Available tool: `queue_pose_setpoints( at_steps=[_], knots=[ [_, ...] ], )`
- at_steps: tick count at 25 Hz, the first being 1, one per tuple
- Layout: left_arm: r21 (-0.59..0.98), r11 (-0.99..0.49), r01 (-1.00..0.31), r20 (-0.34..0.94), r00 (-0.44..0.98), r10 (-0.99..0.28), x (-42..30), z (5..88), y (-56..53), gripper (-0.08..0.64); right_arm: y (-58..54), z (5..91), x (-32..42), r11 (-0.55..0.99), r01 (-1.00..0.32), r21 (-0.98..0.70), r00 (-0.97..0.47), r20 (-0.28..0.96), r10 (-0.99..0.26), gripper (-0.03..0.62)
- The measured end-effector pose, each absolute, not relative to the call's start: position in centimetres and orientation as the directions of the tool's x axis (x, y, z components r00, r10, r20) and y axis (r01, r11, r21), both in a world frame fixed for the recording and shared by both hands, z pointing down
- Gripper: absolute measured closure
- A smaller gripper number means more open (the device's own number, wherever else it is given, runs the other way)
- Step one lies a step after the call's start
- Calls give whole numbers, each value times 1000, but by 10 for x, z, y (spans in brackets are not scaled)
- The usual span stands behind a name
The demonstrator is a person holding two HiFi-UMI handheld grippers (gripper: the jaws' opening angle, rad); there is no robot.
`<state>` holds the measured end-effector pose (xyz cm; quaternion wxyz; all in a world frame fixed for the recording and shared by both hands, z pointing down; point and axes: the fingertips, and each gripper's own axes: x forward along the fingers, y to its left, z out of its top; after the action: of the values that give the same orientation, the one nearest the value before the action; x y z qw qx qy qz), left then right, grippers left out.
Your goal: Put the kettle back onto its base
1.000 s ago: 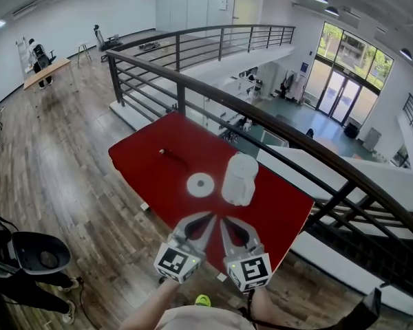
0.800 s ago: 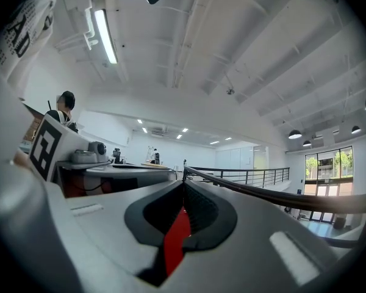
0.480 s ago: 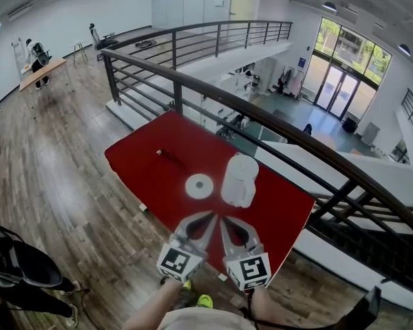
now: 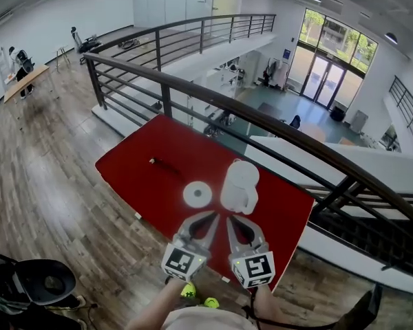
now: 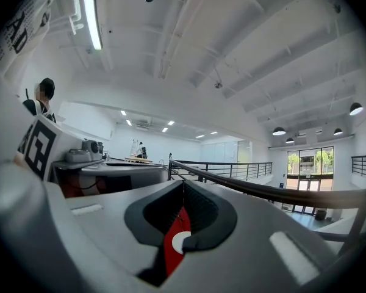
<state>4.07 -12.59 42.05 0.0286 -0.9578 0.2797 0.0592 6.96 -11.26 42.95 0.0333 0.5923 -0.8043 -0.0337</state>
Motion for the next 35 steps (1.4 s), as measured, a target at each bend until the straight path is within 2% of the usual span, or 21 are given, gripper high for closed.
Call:
queue_pose_setpoints(
  at_steps=[7, 12, 18, 21, 28, 35],
  knots=[
    [-21, -873, -488, -140, 866, -480, 50, 423, -145, 568, -136, 434, 82, 225, -968, 114, -224, 20, -974, 583],
    [26, -873, -486, -137, 864, -485, 62, 433, -152, 568, -140, 447, 96, 205, -973, 105, -200, 54, -978, 583],
    [-10, -868, -497, -100, 864, -494, 79, 449, -172, 568, -160, 466, 128, 174, -979, 103, -165, 87, -982, 580],
    [7, -857, -515, -123, 851, -511, 87, 453, -179, 568, -169, 482, 140, 171, -981, 94, -162, 98, -982, 552],
    [34, -838, -545, -140, 827, -544, 96, 458, -191, 568, -184, 517, 166, 142, -984, 107, -124, 163, -979, 414],
    [39, -820, -571, -130, 810, -571, 93, 468, -208, 568, -204, 556, 202, 59, -991, 119, -30, 229, -973, 411]
  ],
)
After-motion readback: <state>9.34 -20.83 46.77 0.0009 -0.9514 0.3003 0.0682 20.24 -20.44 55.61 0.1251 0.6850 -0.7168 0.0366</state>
